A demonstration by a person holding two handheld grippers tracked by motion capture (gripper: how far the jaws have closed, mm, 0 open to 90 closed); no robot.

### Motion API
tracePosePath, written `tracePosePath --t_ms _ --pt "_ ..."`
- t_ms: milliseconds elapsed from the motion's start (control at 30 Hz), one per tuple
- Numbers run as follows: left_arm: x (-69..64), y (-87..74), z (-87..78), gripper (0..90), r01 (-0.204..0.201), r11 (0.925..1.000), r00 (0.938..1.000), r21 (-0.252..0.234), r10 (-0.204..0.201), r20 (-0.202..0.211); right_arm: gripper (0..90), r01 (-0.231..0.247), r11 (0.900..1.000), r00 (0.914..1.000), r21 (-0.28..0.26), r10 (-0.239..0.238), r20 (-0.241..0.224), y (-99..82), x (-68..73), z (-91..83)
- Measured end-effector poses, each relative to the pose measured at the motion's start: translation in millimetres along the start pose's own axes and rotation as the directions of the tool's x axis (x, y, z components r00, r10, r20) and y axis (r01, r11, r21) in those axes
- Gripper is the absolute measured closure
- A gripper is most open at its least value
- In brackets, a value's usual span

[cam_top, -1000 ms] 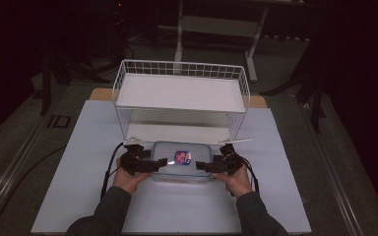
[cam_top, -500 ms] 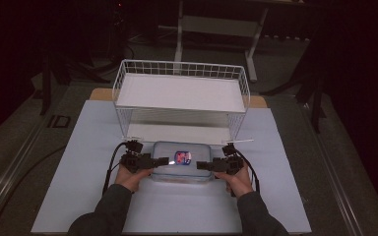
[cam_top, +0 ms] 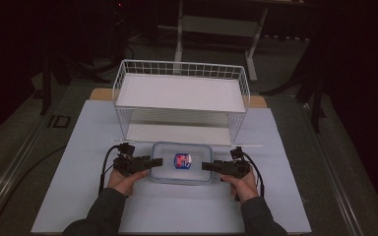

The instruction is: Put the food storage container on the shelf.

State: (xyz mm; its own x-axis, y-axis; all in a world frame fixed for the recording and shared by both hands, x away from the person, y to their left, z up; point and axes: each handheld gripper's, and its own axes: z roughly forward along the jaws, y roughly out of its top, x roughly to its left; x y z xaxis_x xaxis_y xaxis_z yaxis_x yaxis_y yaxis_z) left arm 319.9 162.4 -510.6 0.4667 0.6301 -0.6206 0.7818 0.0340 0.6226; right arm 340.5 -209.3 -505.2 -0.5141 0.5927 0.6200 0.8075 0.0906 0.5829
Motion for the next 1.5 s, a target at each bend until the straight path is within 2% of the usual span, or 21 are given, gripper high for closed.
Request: tracePosePath --t_ms 33,67,100,233,367,533,633,667,700,833,1000,1500 --pt "0.5 -4.4 -4.7 42.5 0.015 0.9995 0.9998 -0.029 -0.015 0.016 40.4 0.001 0.9999 1.0000 -0.017 -0.001 -0.009 -3.2 1.3 -3.6" --pt "0.5 -4.4 -4.7 44.2 0.015 0.9995 0.9998 -0.029 -0.015 0.016 40.4 0.001 0.9999 1.0000 -0.017 -0.001 -0.009 -3.2 1.3 -3.6" --pt "1.4 -8.9 -8.5 45.9 0.018 0.9985 0.9993 -0.051 -0.016 0.035 42.3 0.011 0.9995 0.9999 -0.031 -0.011 -0.013 -7.0 3.4 -6.8" --pt "-1.0 -14.0 -12.2 47.9 0.007 0.9975 0.9991 -0.070 -0.004 0.043 47.5 -0.001 0.9982 0.9991 -0.060 -0.002 -0.042 -13.3 2.6 -11.8" --pt "-1.7 -17.2 -14.5 48.9 0.002 0.9967 0.9987 -0.081 0.002 0.051 48.2 0.015 0.9982 0.9987 -0.058 -0.018 -0.047 -15.5 4.2 -14.2" --pt "-2.6 -19.5 -17.0 49.8 -0.001 0.9965 0.9984 -0.083 0.006 0.057 48.5 0.024 0.9980 0.9985 -0.059 -0.026 -0.048 -16.8 5.5 -15.1" --pt "-6.0 -22.5 -19.9 49.9 -0.034 0.9962 0.9981 -0.081 0.038 0.049 48.8 0.048 0.9970 0.9978 -0.061 -0.050 -0.044 -18.9 8.4 -16.3" --pt "-6.0 -22.5 -19.9 50.0 -0.034 0.9962 0.9981 -0.081 0.038 0.049 48.8 0.048 0.9970 0.9978 -0.061 -0.050 -0.044 -18.9 8.4 -16.3" --pt "-7.1 -23.8 -21.2 50.1 -0.056 0.9953 0.9970 -0.079 0.060 0.049 48.8 0.054 0.9965 0.9975 -0.063 -0.056 -0.042 -19.8 10.2 -16.7" --pt "-5.7 -24.2 -24.1 52.1 -0.066 0.9958 0.9952 -0.064 0.071 0.067 49.2 0.070 0.9956 0.9961 -0.063 -0.073 -0.050 -20.1 10.2 -17.3" --pt "-6.0 -23.7 -24.1 52.1 -0.067 0.9960 0.9954 -0.060 0.070 0.065 49.2 0.068 0.9957 0.9961 -0.062 -0.071 -0.052 -19.8 10.1 -17.2" --pt "-14.8 -22.2 -29.7 52.0 -0.095 0.9940 0.9951 -0.054 0.097 0.019 48.8 0.080 0.9941 0.9957 -0.073 -0.083 -0.041 -21.0 14.9 -15.9"
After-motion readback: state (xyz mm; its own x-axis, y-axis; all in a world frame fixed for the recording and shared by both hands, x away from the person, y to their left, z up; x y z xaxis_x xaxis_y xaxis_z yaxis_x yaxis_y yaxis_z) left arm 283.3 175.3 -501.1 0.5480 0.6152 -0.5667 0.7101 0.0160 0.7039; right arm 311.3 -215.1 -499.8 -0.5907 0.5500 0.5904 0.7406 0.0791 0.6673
